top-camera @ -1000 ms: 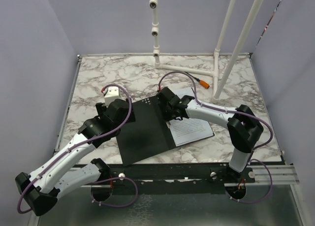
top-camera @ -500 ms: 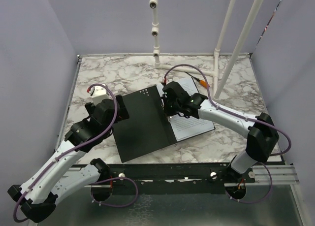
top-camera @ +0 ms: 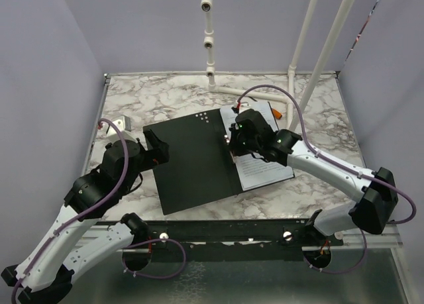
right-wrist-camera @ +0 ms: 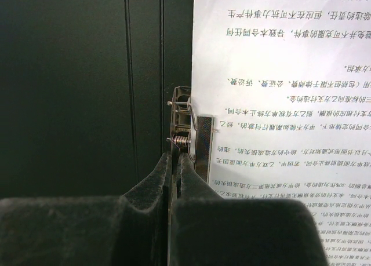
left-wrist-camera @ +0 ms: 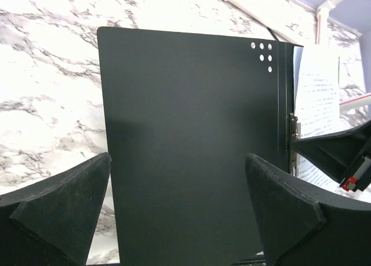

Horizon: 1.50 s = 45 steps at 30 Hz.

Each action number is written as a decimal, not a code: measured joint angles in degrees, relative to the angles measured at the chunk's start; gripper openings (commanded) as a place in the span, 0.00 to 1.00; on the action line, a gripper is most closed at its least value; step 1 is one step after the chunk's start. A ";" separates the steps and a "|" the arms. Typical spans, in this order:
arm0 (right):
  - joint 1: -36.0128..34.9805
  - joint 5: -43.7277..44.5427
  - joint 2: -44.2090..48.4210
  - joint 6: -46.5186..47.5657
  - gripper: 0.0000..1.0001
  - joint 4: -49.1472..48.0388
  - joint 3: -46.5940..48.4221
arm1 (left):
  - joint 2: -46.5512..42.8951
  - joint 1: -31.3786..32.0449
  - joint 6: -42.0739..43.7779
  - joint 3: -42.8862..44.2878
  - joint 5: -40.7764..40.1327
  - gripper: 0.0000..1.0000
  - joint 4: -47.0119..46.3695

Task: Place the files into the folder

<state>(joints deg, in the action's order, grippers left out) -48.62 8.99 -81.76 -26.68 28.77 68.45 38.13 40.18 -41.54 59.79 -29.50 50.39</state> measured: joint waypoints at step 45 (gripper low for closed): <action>0.37 -9.49 16.20 -3.34 0.00 -0.83 -4.83 | -14.60 0.00 -13.92 -5.62 22.84 0.28 -3.19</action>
<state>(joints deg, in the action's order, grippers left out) -48.25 -0.49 -65.56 -30.02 27.94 63.61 23.53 40.18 -55.46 54.17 -6.66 47.20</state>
